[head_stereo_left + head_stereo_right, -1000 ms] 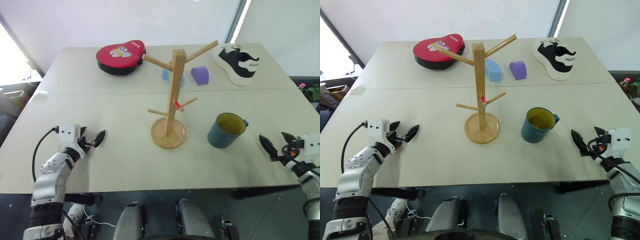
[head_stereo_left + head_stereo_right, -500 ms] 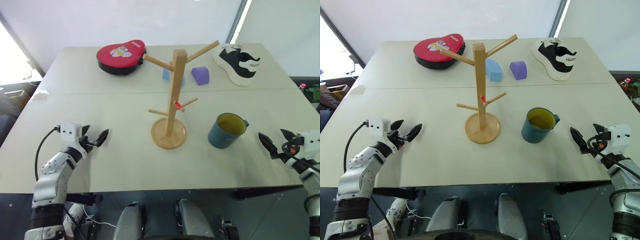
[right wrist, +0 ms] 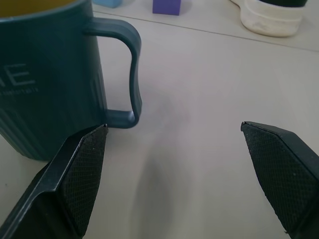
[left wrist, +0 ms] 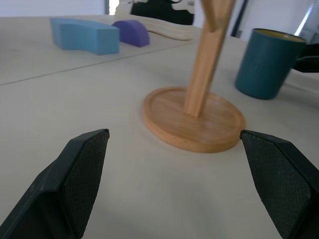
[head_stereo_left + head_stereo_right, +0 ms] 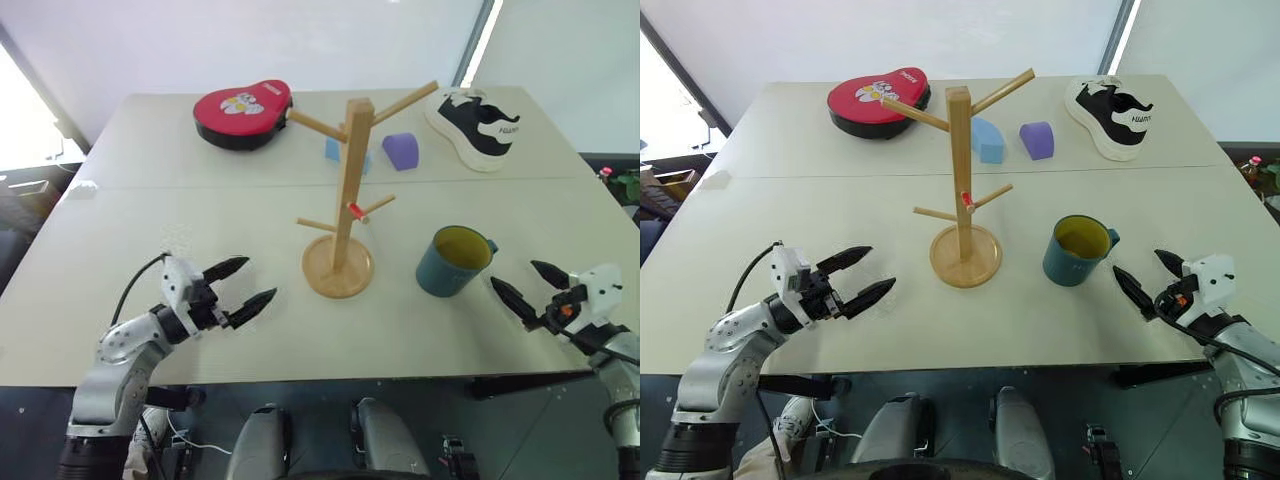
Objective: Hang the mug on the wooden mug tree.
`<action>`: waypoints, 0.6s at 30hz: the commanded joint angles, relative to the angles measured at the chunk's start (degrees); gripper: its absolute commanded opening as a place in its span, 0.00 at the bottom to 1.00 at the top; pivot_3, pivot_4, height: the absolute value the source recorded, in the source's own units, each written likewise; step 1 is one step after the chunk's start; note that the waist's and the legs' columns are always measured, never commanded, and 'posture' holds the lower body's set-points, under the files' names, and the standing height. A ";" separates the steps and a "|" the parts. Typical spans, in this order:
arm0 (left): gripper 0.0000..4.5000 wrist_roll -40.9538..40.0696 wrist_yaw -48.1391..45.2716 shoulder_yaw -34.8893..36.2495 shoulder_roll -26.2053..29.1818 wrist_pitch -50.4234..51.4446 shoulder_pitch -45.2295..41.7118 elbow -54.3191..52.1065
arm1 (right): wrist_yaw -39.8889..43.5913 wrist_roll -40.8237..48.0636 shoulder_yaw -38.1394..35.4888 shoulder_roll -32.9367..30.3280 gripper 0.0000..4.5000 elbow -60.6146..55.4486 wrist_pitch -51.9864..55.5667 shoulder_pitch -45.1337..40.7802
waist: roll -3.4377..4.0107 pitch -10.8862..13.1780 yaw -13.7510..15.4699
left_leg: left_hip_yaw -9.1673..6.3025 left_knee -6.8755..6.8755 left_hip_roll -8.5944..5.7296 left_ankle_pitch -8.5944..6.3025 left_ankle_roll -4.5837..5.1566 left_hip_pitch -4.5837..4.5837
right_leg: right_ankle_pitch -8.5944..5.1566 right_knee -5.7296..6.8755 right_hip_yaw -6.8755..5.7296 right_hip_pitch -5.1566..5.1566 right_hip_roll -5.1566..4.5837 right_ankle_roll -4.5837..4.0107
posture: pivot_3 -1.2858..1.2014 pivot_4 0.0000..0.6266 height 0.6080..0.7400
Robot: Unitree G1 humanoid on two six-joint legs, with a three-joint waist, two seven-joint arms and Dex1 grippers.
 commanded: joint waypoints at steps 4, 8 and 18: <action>1.00 -0.69 -3.49 -3.40 2.27 1.40 0.26 -4.21 | 1.07 -0.12 1.70 -0.17 0.99 1.15 -2.09 -4.63 | -0.01 0.01 0.00 | 0.02 0.00 0.00 0.00 0.00 -0.02 | 0.00 -0.02 0.01 -0.01 0.07 0.00 | 0.52 0.24 0.96; 1.00 -0.80 -3.08 -4.44 1.95 1.51 -0.27 -4.53 | 1.91 -0.77 2.99 -0.34 0.99 2.95 -2.90 -6.54 | 0.00 0.01 0.08 | 0.00 0.00 0.00 0.00 0.00 -0.04 | 0.00 -0.04 0.00 -0.01 0.17 0.00 | 0.52 0.24 0.96; 1.00 -0.50 -4.76 -5.44 1.62 0.01 -1.75 -2.51 | 3.83 -1.35 4.80 0.37 0.99 10.67 -5.83 -11.84 | 0.00 0.01 -0.07 | 0.00 0.01 0.01 0.00 0.01 -0.01 | 0.00 -0.02 0.02 0.00 0.29 0.01 | 0.52 0.24 0.96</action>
